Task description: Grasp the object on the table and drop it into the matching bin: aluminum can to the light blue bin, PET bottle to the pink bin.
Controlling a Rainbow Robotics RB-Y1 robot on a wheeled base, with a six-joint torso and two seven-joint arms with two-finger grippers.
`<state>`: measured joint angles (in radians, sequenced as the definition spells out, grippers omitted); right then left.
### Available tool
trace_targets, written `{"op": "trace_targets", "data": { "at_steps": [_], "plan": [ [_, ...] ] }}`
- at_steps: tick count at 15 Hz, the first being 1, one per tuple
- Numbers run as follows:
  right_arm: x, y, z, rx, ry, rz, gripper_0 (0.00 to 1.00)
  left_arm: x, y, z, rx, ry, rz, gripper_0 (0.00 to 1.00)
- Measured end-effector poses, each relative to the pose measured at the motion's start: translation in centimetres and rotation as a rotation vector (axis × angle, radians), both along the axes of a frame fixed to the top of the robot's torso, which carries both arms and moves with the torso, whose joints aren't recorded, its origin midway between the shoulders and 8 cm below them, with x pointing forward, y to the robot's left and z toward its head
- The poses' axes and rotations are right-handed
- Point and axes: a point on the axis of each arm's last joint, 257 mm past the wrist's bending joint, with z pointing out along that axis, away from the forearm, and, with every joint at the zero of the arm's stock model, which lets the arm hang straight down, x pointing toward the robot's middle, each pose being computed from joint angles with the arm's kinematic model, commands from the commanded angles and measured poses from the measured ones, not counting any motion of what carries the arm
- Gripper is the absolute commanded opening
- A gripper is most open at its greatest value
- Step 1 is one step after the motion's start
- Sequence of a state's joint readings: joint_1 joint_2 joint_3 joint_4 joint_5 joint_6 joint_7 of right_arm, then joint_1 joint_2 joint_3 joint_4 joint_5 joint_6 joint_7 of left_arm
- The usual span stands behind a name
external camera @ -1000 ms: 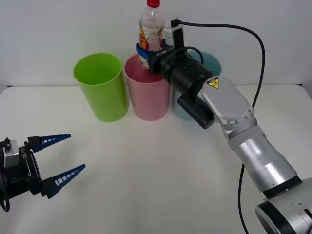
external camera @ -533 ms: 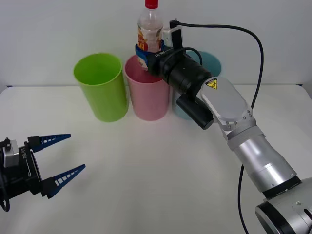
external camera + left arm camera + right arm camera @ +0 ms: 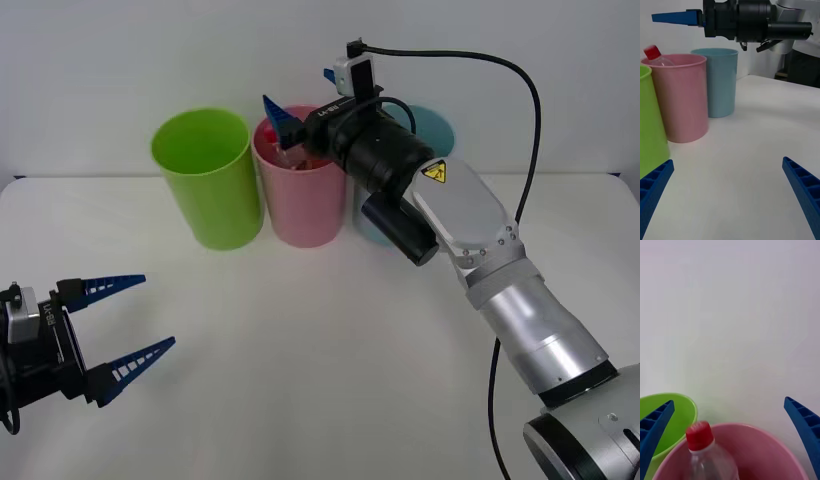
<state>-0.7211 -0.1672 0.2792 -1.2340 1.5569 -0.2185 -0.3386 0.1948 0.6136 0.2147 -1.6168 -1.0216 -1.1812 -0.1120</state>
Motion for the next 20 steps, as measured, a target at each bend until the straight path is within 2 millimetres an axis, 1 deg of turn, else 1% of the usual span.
{"op": "trace_targets", "data": {
  "at_steps": [7, 9, 11, 12, 13, 14, 15, 18, 19, 20],
  "plan": [
    [0.0, 0.1, 0.1, -0.003, -0.004, 0.002, 1.0, 0.0, 0.0, 0.0, 0.0, 0.0, 0.0, 1.0],
    [-0.5, 0.1, 1.2, 0.029, 0.0, 0.037, 1.0, 0.0, 0.0, 0.0, 0.0, 0.0, 0.0, 1.0],
    [-2.1, -0.2, 2.6, 0.06, -0.001, 0.111, 1.0, 0.0, 0.0, 0.0, 0.0, 0.0, 0.0, 1.0],
    [-3.2, -1.0, 2.8, 0.066, -0.007, 0.136, 1.0, 0.0, 0.0, 0.0, 0.0, 0.0, 0.0, 1.0],
    [-4.7, -2.0, 3.2, 0.074, -0.018, 0.161, 1.0, 0.0, 0.0, 0.0, 0.0, 0.0, 0.0, 1.0],
    [-6.1, -3.1, 3.1, 0.077, -0.021, 0.182, 1.0, 0.0, 0.0, 0.0, 0.0, 0.0, 0.0, 1.0],
    [-8.1, -4.1, 3.2, 0.079, -0.028, 0.21, 1.0, 0.0, 0.0, 0.0, 0.0, 0.0, 0.0, 1.0],
    [-14.2, -7.0, 2.3, 0.075, -0.022, 0.273, 1.0, 0.0, 0.0, 0.0, 0.0, 0.0, 0.0, 1.0],
    [-16.3, -8.0, 1.7, 0.067, -0.012, 0.293, 1.0, 0.0, 0.0, 0.0, 0.0, 0.0, 0.0, 1.0],
    [-17.9, -8.9, 1.1, 0.056, -0.003, 0.308, 1.0, 0.0, 0.0, 0.0, 0.0, 0.0, 0.0, 1.0]
  ]
}}
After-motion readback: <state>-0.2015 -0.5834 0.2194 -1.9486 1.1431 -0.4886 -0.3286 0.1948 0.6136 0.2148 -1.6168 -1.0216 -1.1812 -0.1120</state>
